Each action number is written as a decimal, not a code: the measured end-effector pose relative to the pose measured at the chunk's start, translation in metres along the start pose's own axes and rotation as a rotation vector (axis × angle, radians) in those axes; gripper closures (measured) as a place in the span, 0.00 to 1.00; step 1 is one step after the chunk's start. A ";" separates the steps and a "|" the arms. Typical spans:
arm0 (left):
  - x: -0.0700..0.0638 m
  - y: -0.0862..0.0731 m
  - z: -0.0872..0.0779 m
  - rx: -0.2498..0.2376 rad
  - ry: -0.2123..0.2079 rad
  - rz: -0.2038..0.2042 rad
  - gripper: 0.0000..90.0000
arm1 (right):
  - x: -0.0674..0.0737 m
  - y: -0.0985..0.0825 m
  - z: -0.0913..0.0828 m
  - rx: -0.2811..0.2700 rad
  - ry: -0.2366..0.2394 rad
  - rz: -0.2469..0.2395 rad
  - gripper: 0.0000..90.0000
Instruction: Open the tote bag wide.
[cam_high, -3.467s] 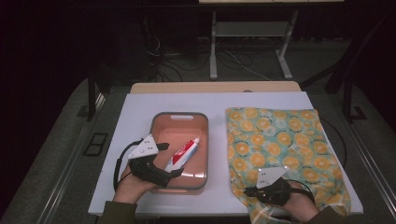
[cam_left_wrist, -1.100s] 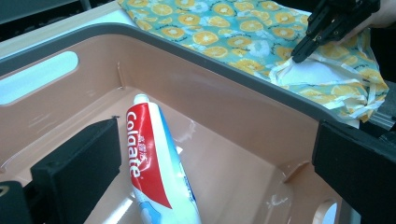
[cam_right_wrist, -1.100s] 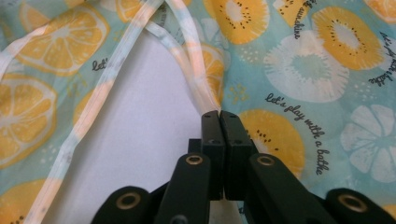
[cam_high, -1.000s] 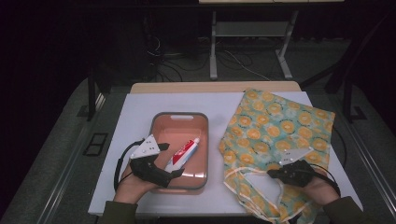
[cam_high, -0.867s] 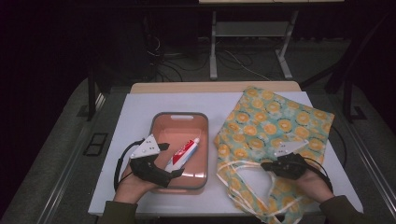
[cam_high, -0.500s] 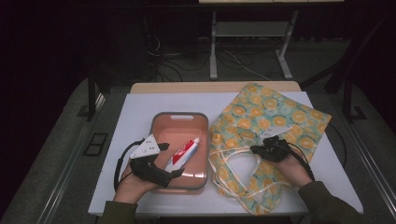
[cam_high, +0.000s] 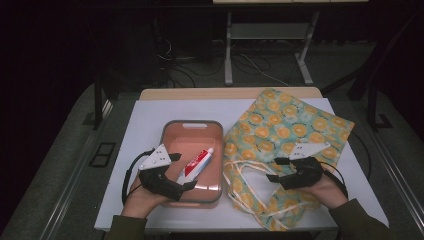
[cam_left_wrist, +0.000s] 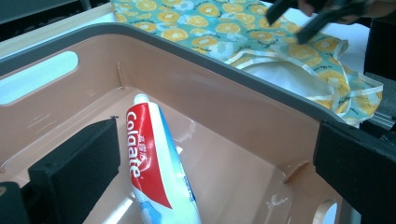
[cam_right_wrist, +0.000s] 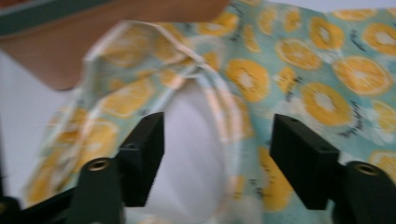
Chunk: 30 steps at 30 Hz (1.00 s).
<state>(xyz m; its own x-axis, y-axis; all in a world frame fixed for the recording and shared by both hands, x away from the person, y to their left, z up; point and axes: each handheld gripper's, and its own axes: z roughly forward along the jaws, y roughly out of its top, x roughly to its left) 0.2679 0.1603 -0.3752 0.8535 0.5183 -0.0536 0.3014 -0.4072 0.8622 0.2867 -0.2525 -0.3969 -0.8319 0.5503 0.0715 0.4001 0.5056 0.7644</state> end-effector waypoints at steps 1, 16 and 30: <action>0.000 0.000 0.000 -0.001 0.000 0.000 0.00 | 0.000 0.000 0.000 0.000 0.000 0.000 0.37; 0.000 0.000 0.000 0.001 0.001 0.002 0.00 | 0.068 -0.014 0.040 0.117 0.225 -0.175 0.38; 0.000 0.000 0.000 0.003 0.002 0.002 0.00 | 0.060 -0.013 0.044 0.103 0.163 -0.135 0.46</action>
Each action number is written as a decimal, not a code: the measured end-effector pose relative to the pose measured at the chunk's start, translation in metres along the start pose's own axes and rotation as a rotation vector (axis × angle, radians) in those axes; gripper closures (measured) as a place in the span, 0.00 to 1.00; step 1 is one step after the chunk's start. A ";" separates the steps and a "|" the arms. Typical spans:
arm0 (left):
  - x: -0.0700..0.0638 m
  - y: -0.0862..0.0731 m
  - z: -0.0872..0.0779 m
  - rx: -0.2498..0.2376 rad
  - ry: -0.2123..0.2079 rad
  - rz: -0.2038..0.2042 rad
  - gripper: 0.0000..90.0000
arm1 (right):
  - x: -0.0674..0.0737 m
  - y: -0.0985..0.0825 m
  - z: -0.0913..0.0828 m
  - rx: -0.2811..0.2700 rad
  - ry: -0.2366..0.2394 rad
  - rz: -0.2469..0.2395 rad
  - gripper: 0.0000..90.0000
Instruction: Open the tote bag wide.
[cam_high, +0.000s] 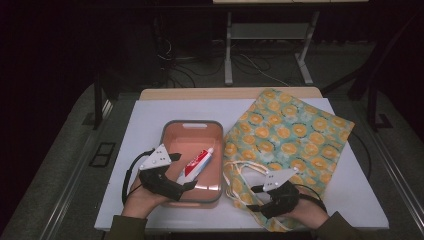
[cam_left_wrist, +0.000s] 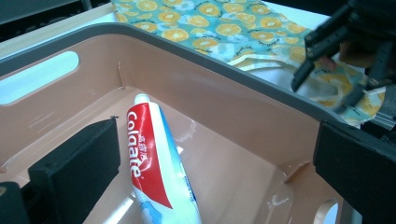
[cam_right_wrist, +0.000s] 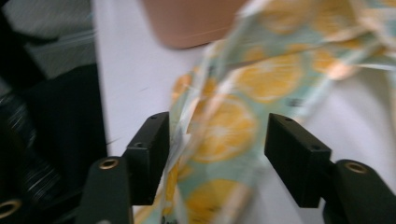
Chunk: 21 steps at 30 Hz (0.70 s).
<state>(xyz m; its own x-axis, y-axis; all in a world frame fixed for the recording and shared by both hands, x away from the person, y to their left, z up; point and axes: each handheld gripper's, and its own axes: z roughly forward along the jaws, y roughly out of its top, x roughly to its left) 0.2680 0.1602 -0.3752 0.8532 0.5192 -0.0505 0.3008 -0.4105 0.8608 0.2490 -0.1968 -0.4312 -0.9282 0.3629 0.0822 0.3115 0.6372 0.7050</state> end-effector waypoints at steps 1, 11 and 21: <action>0.000 0.000 0.000 0.000 0.001 0.000 0.00 | -0.003 -0.002 0.002 0.016 -0.007 0.006 0.47; 0.000 0.000 0.000 -0.001 0.001 -0.002 0.00 | 0.005 -0.001 0.006 0.031 0.103 -0.050 0.71; 0.000 0.000 0.000 -0.001 0.001 -0.002 0.00 | -0.008 0.012 -0.027 -0.117 0.082 -0.027 0.98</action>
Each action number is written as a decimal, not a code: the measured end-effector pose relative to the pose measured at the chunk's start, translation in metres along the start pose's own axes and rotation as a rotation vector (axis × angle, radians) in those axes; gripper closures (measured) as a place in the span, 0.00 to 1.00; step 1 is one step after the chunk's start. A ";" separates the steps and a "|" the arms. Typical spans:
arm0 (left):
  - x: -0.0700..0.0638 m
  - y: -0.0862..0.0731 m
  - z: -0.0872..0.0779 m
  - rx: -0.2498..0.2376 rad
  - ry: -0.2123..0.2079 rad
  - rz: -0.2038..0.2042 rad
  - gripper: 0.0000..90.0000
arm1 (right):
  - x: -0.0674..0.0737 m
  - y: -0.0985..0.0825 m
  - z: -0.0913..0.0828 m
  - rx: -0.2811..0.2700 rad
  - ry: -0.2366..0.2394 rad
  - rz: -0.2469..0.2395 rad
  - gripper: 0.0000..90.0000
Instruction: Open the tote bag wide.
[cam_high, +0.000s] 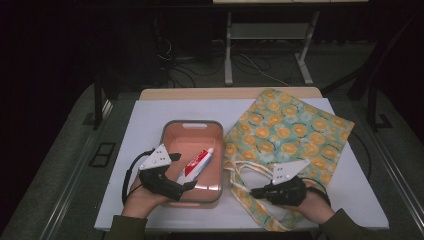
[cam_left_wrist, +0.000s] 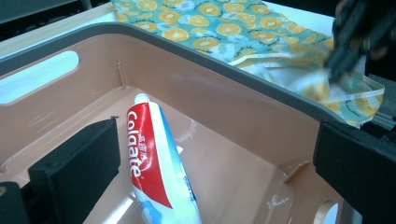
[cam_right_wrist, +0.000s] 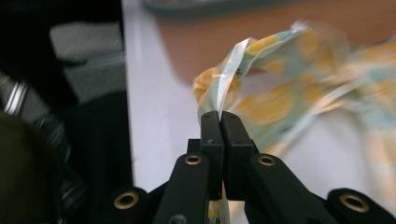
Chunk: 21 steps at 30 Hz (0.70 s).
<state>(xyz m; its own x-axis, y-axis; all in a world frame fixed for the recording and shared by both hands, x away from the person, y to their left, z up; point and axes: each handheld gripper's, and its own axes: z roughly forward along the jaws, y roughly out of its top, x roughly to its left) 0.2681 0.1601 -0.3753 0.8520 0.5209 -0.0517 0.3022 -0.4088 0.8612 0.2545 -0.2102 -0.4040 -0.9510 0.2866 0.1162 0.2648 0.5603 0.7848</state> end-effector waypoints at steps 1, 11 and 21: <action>0.000 0.000 0.000 0.001 0.001 0.001 0.00 | -0.004 0.002 -0.006 -0.021 -0.013 0.002 0.98; 0.000 0.000 0.000 0.002 0.002 -0.002 0.00 | -0.073 0.005 -0.064 -0.135 -0.275 0.126 0.98; 0.000 0.000 0.000 0.003 0.003 -0.004 0.00 | -0.146 -0.027 -0.084 -0.118 -0.470 0.331 0.98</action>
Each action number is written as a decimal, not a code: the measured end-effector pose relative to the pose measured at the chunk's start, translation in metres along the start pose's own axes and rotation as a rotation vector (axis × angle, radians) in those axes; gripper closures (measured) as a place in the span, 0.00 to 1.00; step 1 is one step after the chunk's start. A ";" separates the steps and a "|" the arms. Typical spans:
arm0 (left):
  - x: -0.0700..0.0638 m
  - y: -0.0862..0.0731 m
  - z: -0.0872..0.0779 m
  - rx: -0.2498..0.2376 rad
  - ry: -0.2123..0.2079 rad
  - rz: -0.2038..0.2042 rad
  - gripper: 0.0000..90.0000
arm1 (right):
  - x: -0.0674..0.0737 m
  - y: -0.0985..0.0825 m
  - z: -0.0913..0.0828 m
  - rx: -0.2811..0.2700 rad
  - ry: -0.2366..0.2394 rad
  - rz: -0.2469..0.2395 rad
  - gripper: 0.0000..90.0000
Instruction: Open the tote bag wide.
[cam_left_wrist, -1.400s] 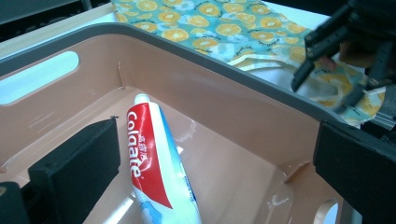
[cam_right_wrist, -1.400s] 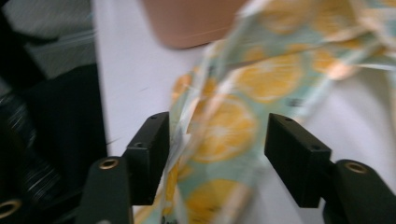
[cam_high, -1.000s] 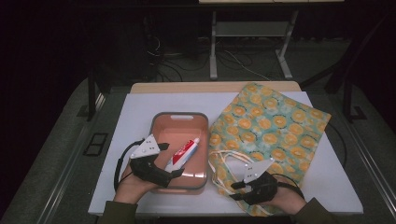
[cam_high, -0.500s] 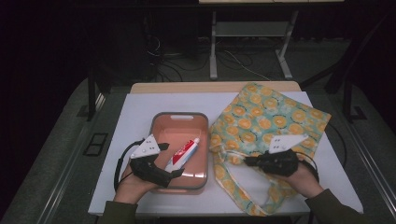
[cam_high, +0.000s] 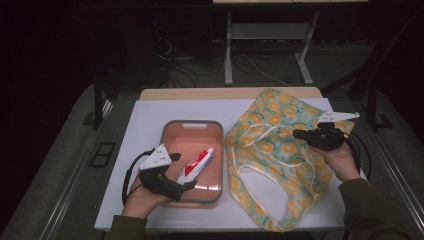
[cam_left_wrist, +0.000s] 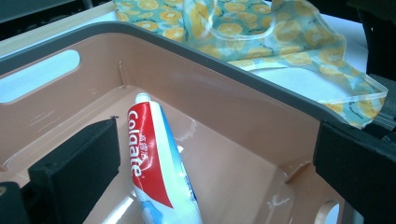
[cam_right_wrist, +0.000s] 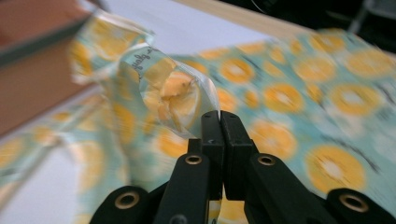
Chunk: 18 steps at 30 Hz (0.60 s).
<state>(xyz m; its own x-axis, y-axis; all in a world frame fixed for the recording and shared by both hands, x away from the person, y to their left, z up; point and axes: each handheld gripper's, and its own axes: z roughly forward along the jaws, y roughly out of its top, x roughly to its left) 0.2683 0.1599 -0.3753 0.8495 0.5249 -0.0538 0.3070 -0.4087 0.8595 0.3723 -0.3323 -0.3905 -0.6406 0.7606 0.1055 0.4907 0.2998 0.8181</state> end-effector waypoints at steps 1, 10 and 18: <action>0.000 0.000 0.000 0.000 0.000 -0.001 0.00 | -0.006 -0.004 0.004 0.015 -0.021 0.021 0.98; -0.001 0.000 0.000 0.000 0.002 0.001 0.00 | -0.034 -0.043 0.036 0.205 -0.128 0.096 0.98; -0.001 0.000 0.000 0.001 0.002 0.003 0.00 | -0.031 -0.032 0.019 0.097 -0.107 0.132 0.59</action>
<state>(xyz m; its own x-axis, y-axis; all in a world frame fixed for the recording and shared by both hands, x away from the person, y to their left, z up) 0.2678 0.1595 -0.3753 0.8493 0.5255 -0.0503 0.3051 -0.4108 0.8592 0.3875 -0.3542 -0.4303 -0.5025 0.8526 0.1435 0.6245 0.2432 0.7422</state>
